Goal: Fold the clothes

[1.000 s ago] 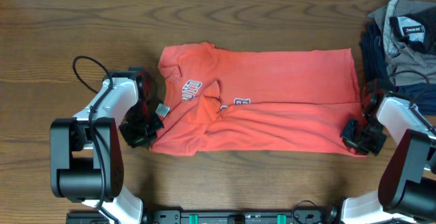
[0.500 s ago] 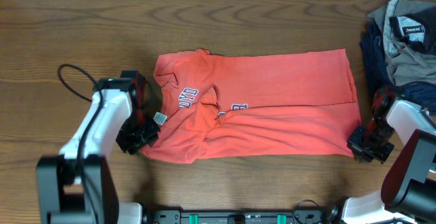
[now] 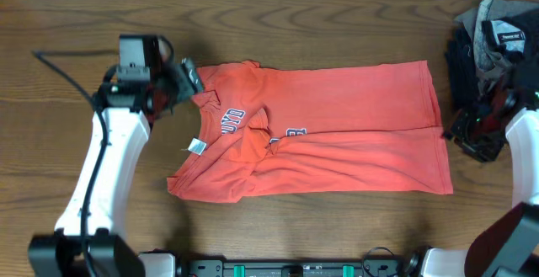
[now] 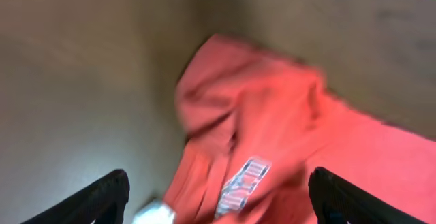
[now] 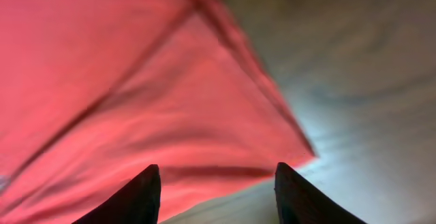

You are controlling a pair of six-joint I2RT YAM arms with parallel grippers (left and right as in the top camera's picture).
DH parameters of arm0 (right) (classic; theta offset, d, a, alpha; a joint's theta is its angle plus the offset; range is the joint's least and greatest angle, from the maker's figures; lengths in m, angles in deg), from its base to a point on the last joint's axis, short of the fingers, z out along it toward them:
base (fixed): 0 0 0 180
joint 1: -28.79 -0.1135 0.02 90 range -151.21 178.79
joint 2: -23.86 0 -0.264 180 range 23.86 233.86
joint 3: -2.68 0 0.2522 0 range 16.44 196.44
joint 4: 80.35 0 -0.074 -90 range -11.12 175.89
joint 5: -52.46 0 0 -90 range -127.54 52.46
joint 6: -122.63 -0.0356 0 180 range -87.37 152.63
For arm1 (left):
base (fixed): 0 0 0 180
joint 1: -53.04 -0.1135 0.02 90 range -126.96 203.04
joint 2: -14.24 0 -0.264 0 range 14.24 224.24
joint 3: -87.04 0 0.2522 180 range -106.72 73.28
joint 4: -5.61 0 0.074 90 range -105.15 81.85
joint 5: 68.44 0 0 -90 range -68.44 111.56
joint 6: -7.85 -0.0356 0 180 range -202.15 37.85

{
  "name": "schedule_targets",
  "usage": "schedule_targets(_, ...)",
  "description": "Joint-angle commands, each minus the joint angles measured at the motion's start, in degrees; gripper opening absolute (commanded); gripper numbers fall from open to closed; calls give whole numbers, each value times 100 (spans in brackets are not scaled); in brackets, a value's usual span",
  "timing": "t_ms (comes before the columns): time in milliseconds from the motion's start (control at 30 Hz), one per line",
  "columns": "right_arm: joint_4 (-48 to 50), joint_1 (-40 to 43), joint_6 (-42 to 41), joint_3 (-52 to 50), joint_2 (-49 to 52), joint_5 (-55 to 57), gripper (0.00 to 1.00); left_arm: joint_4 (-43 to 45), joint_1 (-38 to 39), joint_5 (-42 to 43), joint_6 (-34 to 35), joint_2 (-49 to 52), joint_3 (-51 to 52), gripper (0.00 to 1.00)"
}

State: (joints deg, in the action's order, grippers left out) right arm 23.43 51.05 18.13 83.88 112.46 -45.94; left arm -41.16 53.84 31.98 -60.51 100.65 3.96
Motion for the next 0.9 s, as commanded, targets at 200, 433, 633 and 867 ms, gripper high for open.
schedule_targets(200, -168, 4, 645, 39, -52, -1025, 50, 651, -15, 577, -1051, 2081, -1556, 87)
schedule_targets(433, -162, 4, 643, 39, -52, -1025, 50, 1244, 61, 1110, -1086, 3226, -2074, 87)
schedule_targets(633, -164, 4, 643, 39, -52, -1025, 50, 1421, 374, 1102, -1093, 3788, -2074, 87)
schedule_targets(867, -164, 4, 643, 39, -52, -1023, 49, 1167, 704, 870, -1091, 4052, -2070, 85)
